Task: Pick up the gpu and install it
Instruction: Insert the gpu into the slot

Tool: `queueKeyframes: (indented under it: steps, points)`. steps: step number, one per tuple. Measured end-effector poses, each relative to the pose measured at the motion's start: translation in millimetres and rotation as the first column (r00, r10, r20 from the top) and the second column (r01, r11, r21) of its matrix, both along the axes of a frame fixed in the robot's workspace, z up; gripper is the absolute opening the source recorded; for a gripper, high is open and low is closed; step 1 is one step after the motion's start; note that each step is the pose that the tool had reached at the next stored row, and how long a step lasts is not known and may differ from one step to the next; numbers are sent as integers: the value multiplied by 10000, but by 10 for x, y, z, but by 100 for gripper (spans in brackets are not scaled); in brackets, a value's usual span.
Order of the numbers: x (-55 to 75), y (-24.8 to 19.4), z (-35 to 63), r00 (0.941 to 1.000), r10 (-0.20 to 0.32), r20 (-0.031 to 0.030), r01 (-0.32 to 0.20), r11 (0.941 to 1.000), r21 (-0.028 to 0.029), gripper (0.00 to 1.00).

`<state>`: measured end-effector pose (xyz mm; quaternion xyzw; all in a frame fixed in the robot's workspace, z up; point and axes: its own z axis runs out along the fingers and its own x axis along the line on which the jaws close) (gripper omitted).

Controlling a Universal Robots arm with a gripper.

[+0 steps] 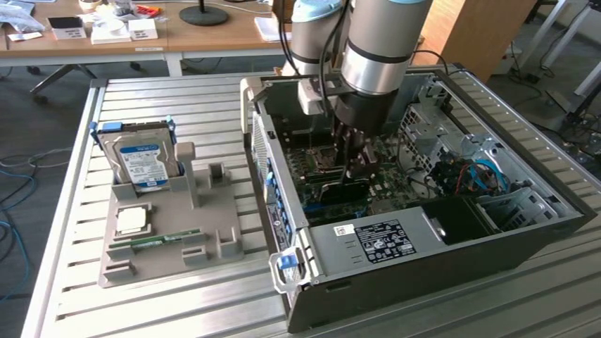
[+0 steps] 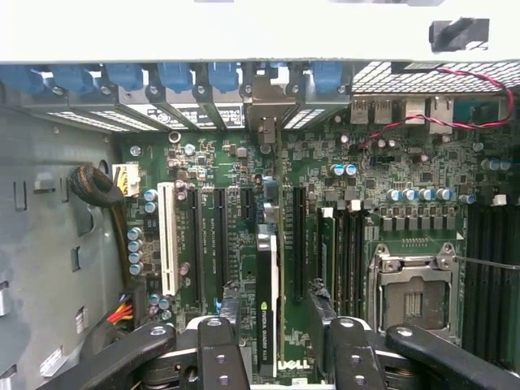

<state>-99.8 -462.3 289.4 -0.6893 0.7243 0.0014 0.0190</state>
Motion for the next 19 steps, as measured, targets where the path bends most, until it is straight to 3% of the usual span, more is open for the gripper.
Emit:
queueKeyframes:
  steps: [19]
  points:
    - [0, 0, 93, 10000, 0, 1, 0, 10000, 3, 46]
